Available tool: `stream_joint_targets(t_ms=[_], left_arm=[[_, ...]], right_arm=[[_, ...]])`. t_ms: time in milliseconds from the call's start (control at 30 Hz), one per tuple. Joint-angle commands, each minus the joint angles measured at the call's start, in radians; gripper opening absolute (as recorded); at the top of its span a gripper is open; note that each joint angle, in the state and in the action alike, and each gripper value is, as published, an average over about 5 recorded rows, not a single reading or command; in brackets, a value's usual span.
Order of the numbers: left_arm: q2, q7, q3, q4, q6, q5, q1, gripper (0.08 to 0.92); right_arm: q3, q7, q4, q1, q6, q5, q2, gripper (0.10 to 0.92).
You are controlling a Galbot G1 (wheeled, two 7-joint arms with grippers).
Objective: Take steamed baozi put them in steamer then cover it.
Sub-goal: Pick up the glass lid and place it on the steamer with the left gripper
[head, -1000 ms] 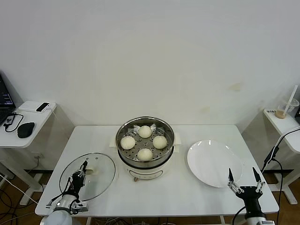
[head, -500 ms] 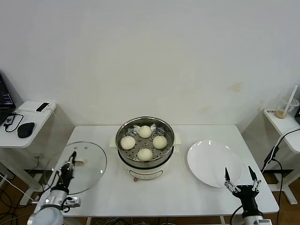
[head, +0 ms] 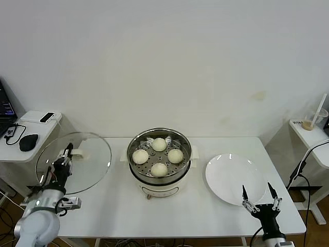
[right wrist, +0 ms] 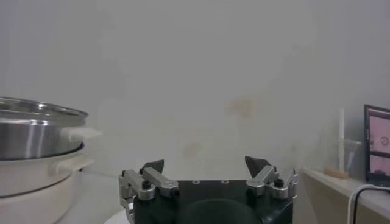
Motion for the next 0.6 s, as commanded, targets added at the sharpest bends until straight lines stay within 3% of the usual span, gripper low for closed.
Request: stream_joint_targets(t_ms=[33, 167, 333, 600], left_arm=[[0.157, 0.089, 0.266, -0.105, 0.136, -0.124, -0.202, 0.133], [0.126, 0.135, 0.415, -0.086, 0.215, -0.122, -0.327, 0.133], [0.022, 0.205, 0.549, -0.024, 0.278, -0.024, -0.477, 0.133], [-0.161, 0.290, 0.628, 0.145, 0.337, 0.141, -0.586, 0.133]], right_arm=[[-0.028, 0.002, 0.036, -0.019, -0.040, -0.052, 0.033, 0.823], [-0.045, 0.016, 0.046, -0.021, -0.052, -0.146, 0.075, 0.823], [-0.059, 0.035, 0.061, -0.028, -0.087, -0.198, 0.123, 0.823], [-0.093, 0.058, 0.082, -0.040, -0.129, -0.232, 0.151, 0.823]])
